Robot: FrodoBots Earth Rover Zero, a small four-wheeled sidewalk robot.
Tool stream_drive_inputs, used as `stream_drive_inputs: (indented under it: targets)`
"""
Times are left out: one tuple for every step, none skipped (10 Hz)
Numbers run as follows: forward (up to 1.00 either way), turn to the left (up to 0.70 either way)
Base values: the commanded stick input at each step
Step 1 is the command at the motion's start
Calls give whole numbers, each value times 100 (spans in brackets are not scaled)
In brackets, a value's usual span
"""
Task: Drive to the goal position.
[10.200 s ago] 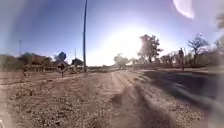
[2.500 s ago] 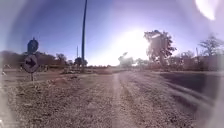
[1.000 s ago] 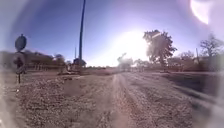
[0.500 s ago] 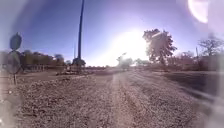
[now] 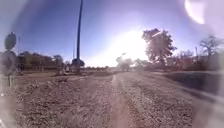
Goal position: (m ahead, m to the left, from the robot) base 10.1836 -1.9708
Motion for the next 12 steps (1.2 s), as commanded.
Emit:
stream_drive_inputs:
  targets:
    - [50, 0]
    - [50, 0]
    - [50, 0]
    - [50, 0]
    - [50, 0]
    - [50, 12]
    - [50, 20]
    - [50, 24]
    - [50, 12]
    - [50, 0]
    - [50, 0]
    - [50, 0]
